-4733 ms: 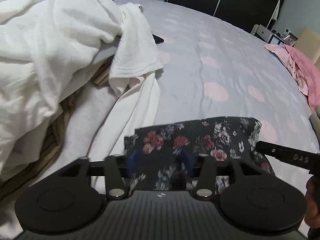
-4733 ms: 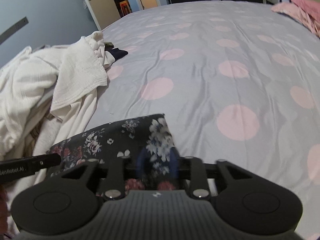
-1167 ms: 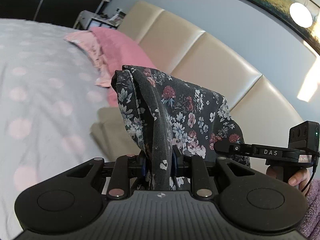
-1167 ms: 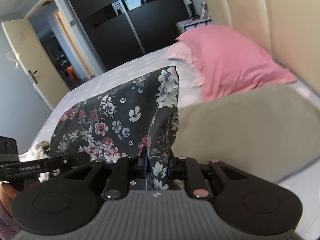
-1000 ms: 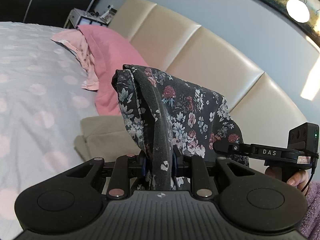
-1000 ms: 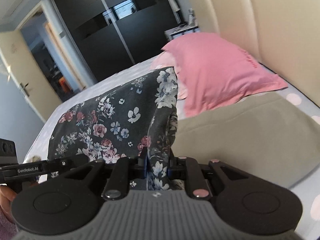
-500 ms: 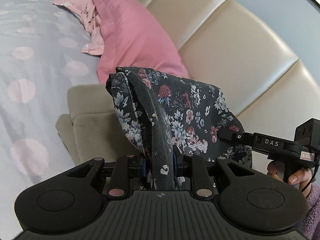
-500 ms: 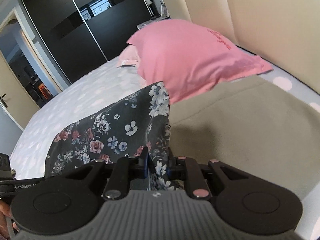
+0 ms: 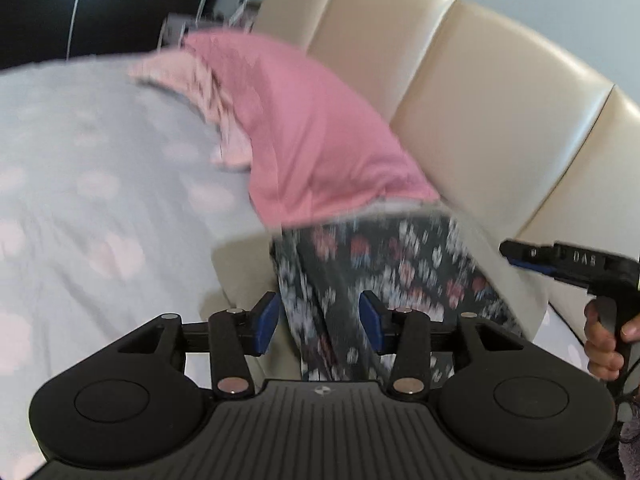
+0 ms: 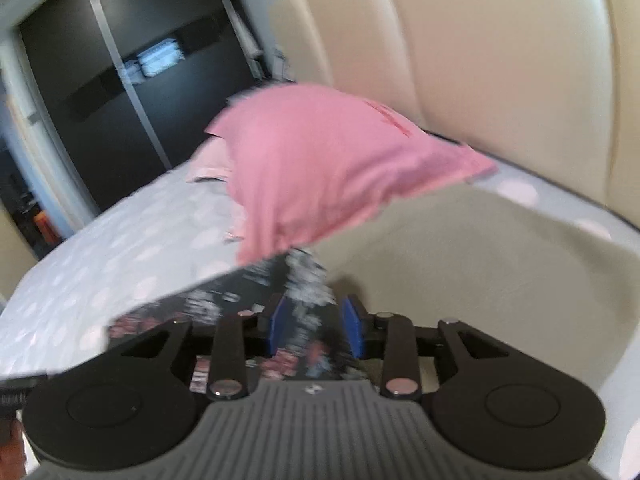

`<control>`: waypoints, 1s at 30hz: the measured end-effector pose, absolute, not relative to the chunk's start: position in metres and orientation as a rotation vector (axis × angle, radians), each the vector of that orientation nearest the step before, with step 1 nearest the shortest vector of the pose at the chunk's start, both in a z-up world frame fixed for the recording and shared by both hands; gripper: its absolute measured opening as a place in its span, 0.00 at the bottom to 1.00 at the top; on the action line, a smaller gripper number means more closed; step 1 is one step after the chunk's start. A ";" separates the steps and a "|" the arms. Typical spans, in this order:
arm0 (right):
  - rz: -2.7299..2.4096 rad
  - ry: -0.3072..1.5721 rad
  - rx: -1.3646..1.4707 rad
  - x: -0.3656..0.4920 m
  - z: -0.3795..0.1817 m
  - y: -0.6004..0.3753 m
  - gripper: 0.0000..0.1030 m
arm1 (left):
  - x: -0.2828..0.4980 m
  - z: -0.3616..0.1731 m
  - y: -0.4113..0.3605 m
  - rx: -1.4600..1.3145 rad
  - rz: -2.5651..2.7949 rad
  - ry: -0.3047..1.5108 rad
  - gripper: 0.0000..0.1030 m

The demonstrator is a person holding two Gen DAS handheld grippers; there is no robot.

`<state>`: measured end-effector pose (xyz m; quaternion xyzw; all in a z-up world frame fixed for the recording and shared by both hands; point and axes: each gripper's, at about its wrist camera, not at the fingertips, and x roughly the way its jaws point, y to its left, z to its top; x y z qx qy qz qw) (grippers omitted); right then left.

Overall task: Fold clothes
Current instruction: 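Carry the folded jeans with both grippers toward the khaki blanket by the pillow, then lower the jeans onto the khaki blanket and open both grippers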

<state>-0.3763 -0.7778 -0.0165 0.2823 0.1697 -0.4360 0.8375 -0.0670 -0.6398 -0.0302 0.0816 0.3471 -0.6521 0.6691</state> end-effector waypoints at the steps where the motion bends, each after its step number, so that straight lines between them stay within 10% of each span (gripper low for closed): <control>1: -0.898 0.354 0.586 -0.372 -0.013 -0.775 0.35 | -0.069 -0.025 -0.640 0.175 -1.480 0.766 0.40; 11: -0.873 0.449 0.507 -0.299 -0.041 -0.792 0.32 | -0.095 -0.059 -0.699 0.324 -1.386 0.756 0.37; 22: -0.966 0.459 0.718 -0.288 -0.102 -0.847 0.00 | -0.075 -0.103 -0.742 0.395 -1.272 0.870 0.43; 28: -0.952 0.478 0.695 -0.305 -0.086 -0.837 0.02 | -0.083 -0.078 -0.728 0.437 -1.301 0.807 0.38; 30: -0.966 0.459 0.668 -0.321 -0.073 -0.827 0.18 | -0.088 -0.064 -0.711 0.443 -1.343 0.760 0.37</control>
